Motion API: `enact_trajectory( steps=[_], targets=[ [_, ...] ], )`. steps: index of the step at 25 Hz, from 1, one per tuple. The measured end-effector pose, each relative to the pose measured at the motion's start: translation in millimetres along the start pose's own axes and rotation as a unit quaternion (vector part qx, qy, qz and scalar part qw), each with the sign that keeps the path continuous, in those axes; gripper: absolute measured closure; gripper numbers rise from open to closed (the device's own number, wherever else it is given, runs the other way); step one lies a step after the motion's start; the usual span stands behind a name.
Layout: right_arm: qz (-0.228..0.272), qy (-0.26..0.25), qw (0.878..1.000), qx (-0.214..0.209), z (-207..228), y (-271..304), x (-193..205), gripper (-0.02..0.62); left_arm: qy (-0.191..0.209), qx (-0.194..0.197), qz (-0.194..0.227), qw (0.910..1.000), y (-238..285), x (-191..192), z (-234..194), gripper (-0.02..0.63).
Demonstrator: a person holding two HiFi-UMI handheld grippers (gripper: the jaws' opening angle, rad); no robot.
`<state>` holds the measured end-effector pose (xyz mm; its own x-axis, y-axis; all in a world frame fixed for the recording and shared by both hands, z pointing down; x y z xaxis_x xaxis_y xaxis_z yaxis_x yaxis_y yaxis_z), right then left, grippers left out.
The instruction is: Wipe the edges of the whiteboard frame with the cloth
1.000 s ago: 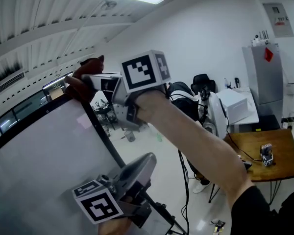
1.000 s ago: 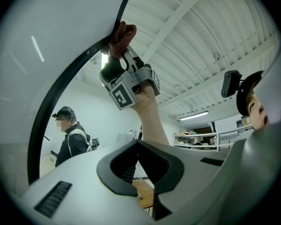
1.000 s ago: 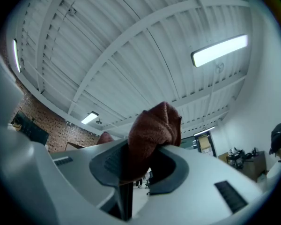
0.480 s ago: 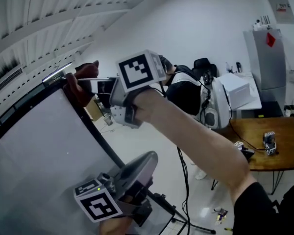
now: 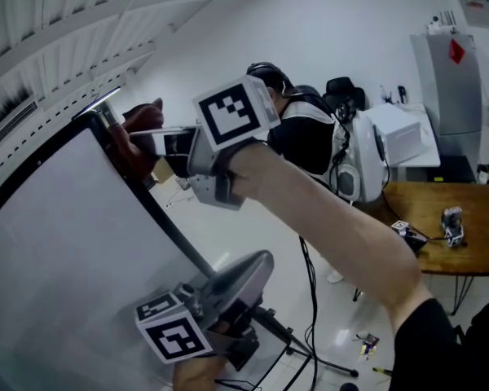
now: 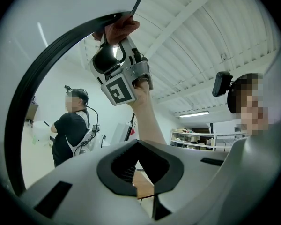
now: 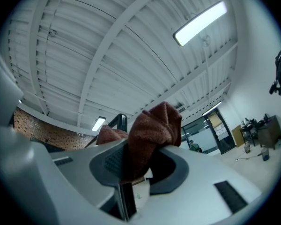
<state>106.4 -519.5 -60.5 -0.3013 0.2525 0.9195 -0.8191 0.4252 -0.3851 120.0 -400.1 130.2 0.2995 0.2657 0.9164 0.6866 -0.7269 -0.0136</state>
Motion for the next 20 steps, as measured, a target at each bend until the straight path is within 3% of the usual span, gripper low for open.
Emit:
enact_trajectory(
  steps=[11,20],
  targets=[
    [-0.02,0.016,1.0,-0.011,6,4,6,0.483,-0.031,-0.004,-0.012,0.9994,-2,-6,-7,0.618],
    [-0.038,0.021,0.999,0.004,10,-2,20,0.483,-0.052,0.006,-0.019,0.9985,1,-6,-8,0.618]
  ],
)
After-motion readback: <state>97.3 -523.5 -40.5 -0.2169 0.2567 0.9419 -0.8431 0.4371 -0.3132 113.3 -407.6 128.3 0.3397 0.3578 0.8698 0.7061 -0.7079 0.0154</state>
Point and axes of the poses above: the fingertips, and each gripper's own axes: y forward along the fingers, z to its right, x out of its underside, the point moved 7 cm from there along -y, backward along the fingers, and after that the axes turned 14 degrees about -x, right-handed, at the moved point
